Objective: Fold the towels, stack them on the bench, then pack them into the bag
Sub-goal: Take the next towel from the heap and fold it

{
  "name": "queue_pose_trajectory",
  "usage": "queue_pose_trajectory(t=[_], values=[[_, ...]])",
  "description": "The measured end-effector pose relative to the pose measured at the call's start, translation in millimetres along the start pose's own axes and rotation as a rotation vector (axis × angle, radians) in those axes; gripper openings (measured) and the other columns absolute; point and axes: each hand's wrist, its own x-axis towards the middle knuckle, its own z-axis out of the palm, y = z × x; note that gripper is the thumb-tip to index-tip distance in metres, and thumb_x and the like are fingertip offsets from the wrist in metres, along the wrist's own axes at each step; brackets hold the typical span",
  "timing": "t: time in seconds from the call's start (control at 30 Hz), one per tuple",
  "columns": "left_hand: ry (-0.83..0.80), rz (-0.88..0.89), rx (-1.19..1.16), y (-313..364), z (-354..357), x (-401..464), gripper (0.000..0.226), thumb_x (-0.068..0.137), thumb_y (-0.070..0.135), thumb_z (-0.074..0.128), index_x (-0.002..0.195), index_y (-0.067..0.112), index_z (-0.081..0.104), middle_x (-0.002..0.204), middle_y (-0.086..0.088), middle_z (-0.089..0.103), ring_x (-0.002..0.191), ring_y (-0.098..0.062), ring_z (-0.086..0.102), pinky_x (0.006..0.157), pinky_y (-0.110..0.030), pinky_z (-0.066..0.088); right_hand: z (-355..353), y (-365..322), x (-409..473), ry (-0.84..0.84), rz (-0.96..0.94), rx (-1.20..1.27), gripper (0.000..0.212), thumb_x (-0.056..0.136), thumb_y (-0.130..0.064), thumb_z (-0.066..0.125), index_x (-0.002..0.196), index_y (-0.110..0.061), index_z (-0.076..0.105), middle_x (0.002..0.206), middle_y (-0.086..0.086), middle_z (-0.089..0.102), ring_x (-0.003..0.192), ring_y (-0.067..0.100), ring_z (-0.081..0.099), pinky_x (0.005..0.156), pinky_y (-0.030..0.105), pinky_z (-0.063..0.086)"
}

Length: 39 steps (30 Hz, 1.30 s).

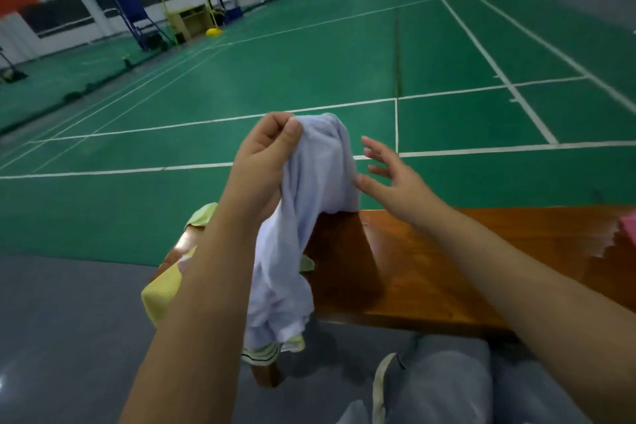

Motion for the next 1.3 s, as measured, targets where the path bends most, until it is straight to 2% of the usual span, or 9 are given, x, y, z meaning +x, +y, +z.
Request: queue_pose_trajectory(t=[0.13, 0.23, 0.43, 0.63, 0.77, 0.9, 1.07, 1.17, 1.3], values=[[-0.103, 0.024, -0.066, 11, 33, 10, 0.014, 0.096, 0.011, 0.048, 0.083, 0.012, 0.055, 0.074, 0.003, 0.060, 0.070, -0.008, 0.055, 0.068, -0.020, 0.049, -28, -9, 8, -0.011, -0.025, -0.084, 0.024, 0.087, -0.018, 0.067, 0.110, -0.011, 0.063, 0.107, -0.001, 0.062, 0.100, 0.009, 0.054, 0.080, 0.015, 0.043], [-0.076, 0.032, -0.140, 16, 51, 17, 0.019, 0.099, 0.008, 0.044, 0.083, 0.009, 0.054, 0.070, 0.004, 0.062, 0.067, -0.007, 0.056, 0.067, -0.020, 0.049, -66, -2, -1, 0.098, -0.018, -0.101, 0.003, 0.088, -0.009, 0.063, 0.090, -0.009, 0.061, 0.080, 0.003, 0.062, 0.076, 0.013, 0.054, 0.071, 0.027, 0.044], [-0.114, -0.006, -0.168, 10, 85, 22, 0.017, 0.097, 0.014, 0.045, 0.083, 0.010, 0.056, 0.075, 0.000, 0.060, 0.069, -0.009, 0.056, 0.064, -0.022, 0.051, -123, -8, -25, 0.127, 0.085, -0.105, 0.010, 0.096, -0.016, 0.053, 0.088, -0.010, 0.051, 0.080, 0.022, 0.057, 0.074, 0.018, 0.050, 0.069, 0.039, 0.045], [-0.074, -0.035, -0.077, 1, 102, 22, 0.019, 0.097, 0.012, 0.049, 0.080, 0.013, 0.056, 0.067, 0.006, 0.061, 0.063, -0.007, 0.054, 0.060, -0.019, 0.048, -150, -53, -35, 0.127, 0.027, 0.173, 0.019, 0.096, -0.008, 0.051, 0.080, -0.017, 0.048, 0.054, -0.009, 0.054, 0.046, 0.002, 0.045, 0.044, 0.015, 0.037], [-0.036, -0.083, -0.019, -9, 107, 19, 0.018, 0.096, 0.012, 0.054, 0.078, 0.011, 0.056, 0.066, 0.004, 0.061, 0.060, -0.007, 0.054, 0.058, -0.019, 0.047, -157, -69, -24, 0.175, -0.001, 0.219, 0.016, 0.094, -0.009, 0.055, 0.079, -0.016, 0.054, 0.069, -0.001, 0.056, 0.057, 0.006, 0.051, 0.053, 0.017, 0.044], [0.021, -0.163, 0.063, -38, 112, 22, 0.018, 0.093, 0.015, 0.061, 0.076, 0.012, 0.056, 0.072, -0.003, 0.056, 0.067, -0.015, 0.049, 0.066, -0.029, 0.042, -163, -41, 1, 0.323, 0.104, 0.103, 0.020, 0.094, -0.012, 0.055, 0.076, -0.018, 0.051, 0.069, 0.001, 0.053, 0.051, 0.005, 0.049, 0.044, 0.015, 0.037], [-0.047, -0.309, 0.312, -110, 126, 27, 0.012, 0.094, 0.023, 0.060, 0.087, 0.013, 0.058, 0.080, 0.000, 0.058, 0.079, -0.017, 0.051, 0.073, -0.031, 0.042, -174, 45, 8, 0.417, 0.378, -0.127, 0.008, 0.092, -0.017, 0.057, 0.099, -0.014, 0.053, 0.095, 0.002, 0.055, 0.091, 0.022, 0.053, 0.075, 0.028, 0.043], [-0.164, -0.446, 0.594, -157, 123, 13, 0.029, 0.097, 0.030, 0.053, 0.114, 0.007, 0.057, 0.104, -0.004, 0.061, 0.092, -0.018, 0.053, 0.077, -0.027, 0.039, -169, 78, -29, 0.289, 0.486, -0.470, 0.038, 0.090, -0.022, 0.061, 0.124, -0.008, 0.050, 0.115, 0.007, 0.054, 0.106, 0.025, 0.053, 0.083, 0.029, 0.040], [-0.138, -0.565, 0.865, -197, 95, -11, 0.040, 0.098, 0.024, 0.049, 0.132, 0.002, 0.050, 0.134, -0.012, 0.054, 0.121, -0.027, 0.050, 0.090, -0.029, 0.038, -150, 110, -102, -0.050, 0.463, -0.698, 0.025, 0.083, -0.024, 0.068, 0.106, -0.014, 0.065, 0.091, -0.004, 0.059, 0.088, 0.016, 0.055, 0.070, 0.021, 0.039]])
